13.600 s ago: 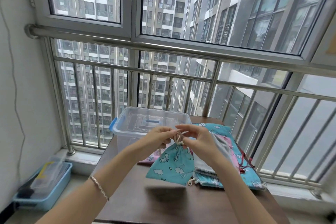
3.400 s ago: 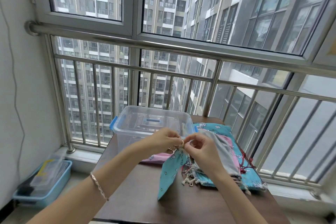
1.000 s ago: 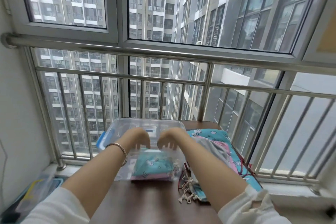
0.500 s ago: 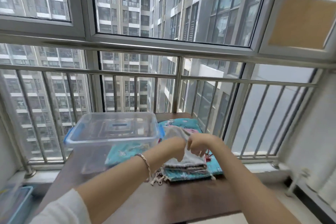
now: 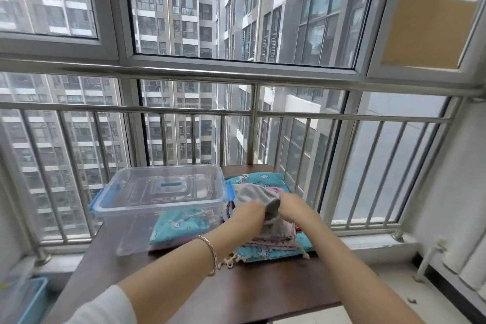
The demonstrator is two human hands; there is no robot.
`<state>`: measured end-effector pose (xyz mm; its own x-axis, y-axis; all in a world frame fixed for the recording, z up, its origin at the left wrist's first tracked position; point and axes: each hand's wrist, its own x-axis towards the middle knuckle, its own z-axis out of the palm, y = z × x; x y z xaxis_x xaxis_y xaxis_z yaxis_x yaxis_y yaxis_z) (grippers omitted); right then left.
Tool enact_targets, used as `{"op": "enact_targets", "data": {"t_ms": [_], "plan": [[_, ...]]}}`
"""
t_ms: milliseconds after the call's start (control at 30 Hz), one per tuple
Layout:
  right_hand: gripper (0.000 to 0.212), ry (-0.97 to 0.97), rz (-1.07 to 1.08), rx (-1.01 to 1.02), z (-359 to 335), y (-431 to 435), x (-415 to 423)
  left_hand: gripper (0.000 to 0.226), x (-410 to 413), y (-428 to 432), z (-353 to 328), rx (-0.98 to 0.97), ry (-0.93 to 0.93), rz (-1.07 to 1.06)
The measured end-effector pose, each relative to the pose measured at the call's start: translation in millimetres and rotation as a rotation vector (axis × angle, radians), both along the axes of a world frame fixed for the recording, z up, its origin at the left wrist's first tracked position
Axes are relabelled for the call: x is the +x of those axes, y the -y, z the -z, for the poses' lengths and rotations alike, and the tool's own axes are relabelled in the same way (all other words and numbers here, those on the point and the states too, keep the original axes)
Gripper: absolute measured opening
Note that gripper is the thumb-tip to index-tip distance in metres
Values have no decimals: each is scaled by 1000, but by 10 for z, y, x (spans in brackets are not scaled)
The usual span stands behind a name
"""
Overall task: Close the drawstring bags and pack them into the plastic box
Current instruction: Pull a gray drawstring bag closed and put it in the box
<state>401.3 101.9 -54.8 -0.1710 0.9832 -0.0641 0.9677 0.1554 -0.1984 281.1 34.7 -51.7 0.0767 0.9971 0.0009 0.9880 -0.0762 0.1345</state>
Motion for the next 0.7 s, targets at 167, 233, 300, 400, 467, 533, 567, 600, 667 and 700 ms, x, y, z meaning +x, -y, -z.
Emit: {"op": "enact_targets", "data": {"t_ms": [167,233,300,400,467,533,567,600,667,700], "plan": [[26,-514,94,472,-445,9,-44,12,-12,-146,-250,154,579,-127],[28,-648,61,606,-611,26,-66,9,-37,-157,-412,208,772,-112],[27,-723,2,725,-751,52,-79,11,-84,-188,-559,245,874,-79],[21,-771,-86,799,-895,90,-61,12,-212,-227,-706,295,942,-51],[17,-771,-128,772,-952,122,-39,15,-331,-215,-727,319,929,-58],[17,-751,-169,755,-991,166,-11,16,-427,-116,-771,348,886,-43],[17,-747,-189,753,-1009,199,-3,17,-469,-57,-789,365,874,-22],[18,-757,-198,755,-1031,239,-5,18,-502,2,-803,370,875,7],[19,-800,-207,760,-1080,328,-37,20,-566,149,-829,355,906,70],[19,-810,-216,748,-1106,375,-65,22,-611,223,-838,352,898,93]]}}
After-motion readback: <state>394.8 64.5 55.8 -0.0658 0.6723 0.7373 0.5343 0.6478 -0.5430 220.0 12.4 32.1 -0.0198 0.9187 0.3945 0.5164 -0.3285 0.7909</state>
